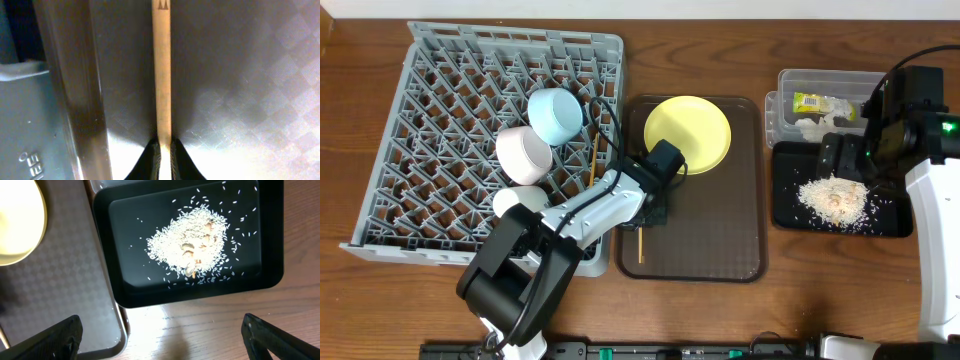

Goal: Sort waste into correct bins and load items into the dishwasher
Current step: 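Grasp the second chopstick on the tray with the left gripper, then insert the second chopstick into the dish rack with the left gripper, then grasp the yellow plate edge with the left gripper and lift it, then stand the yellow plate upright in the dish rack with the left gripper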

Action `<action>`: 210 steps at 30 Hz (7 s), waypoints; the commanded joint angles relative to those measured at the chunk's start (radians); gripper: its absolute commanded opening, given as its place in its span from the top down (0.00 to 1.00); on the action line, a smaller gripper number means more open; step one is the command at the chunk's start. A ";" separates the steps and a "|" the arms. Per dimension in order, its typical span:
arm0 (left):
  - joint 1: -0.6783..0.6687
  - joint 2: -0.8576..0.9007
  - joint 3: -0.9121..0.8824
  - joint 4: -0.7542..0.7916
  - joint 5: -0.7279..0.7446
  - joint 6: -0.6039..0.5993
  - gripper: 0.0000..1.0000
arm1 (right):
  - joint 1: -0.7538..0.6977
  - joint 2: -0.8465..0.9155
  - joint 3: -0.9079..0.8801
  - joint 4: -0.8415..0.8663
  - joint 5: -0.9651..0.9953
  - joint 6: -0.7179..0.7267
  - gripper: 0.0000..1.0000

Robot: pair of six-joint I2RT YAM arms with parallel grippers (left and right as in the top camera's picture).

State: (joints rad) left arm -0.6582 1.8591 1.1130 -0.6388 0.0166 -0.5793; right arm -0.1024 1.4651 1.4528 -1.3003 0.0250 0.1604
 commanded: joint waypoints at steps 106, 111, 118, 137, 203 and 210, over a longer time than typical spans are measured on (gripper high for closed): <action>-0.084 0.331 0.527 0.135 0.103 0.673 0.32 | -0.015 -0.005 0.005 -0.002 -0.007 -0.012 0.01; -0.084 0.341 0.525 0.109 0.104 0.672 0.33 | -0.015 -0.005 0.005 -0.002 -0.007 -0.012 0.01; -0.097 0.341 0.509 0.034 0.104 0.620 0.45 | -0.015 -0.005 0.005 -0.003 -0.007 -0.012 0.01; -0.121 0.340 0.439 -0.012 0.133 0.600 0.81 | -0.015 -0.005 0.005 -0.017 -0.007 -0.012 0.01; 0.662 -0.118 0.451 0.018 1.132 0.390 0.94 | -0.015 -0.005 0.005 -0.027 -0.007 -0.013 0.01; 0.671 -0.032 0.450 0.013 1.073 0.391 0.94 | -0.015 -0.005 0.005 -0.028 -0.007 -0.013 0.01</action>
State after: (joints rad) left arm 0.0032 1.8008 1.5616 -0.6239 1.1126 -0.1844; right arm -0.1024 1.4651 1.4528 -1.3243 0.0189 0.1558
